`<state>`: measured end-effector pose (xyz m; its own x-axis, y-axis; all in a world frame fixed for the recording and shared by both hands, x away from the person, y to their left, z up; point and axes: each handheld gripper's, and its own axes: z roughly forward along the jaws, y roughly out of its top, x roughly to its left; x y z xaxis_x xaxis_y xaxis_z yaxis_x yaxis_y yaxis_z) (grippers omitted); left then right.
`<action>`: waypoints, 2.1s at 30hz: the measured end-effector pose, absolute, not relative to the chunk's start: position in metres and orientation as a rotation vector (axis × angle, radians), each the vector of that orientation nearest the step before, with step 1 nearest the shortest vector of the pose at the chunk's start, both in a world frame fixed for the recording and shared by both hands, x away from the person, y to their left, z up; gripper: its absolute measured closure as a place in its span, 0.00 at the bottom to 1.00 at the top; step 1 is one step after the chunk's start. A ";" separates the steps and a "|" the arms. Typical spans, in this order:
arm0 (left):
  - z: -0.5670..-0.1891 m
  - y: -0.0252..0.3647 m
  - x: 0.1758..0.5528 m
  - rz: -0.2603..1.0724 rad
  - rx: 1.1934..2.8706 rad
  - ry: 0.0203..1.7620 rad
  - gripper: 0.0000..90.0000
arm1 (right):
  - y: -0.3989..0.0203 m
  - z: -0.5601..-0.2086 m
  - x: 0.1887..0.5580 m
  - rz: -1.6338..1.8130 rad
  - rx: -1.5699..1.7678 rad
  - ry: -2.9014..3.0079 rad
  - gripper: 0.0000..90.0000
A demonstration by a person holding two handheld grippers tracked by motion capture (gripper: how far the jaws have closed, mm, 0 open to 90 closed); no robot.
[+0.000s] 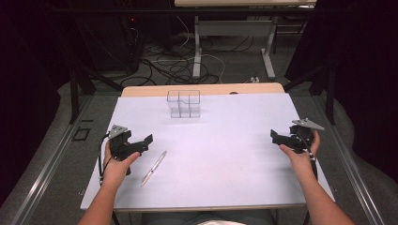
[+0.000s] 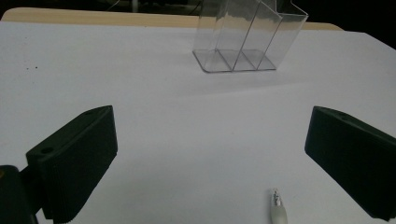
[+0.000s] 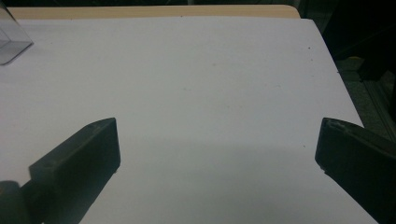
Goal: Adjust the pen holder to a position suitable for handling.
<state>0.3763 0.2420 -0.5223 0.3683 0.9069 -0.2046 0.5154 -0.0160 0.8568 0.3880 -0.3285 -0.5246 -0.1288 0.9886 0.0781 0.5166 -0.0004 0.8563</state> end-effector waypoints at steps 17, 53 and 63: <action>-0.521 0.238 0.379 0.495 1.590 1.337 0.06 | -0.323 -0.525 0.386 1.005 1.553 1.769 0.02; -0.447 0.204 0.475 0.544 1.638 1.405 0.45 | -0.310 -0.518 0.374 1.034 1.512 1.762 0.08; -0.435 0.191 0.499 0.564 1.675 1.429 0.51 | -0.311 -0.521 0.374 1.028 1.513 1.769 0.10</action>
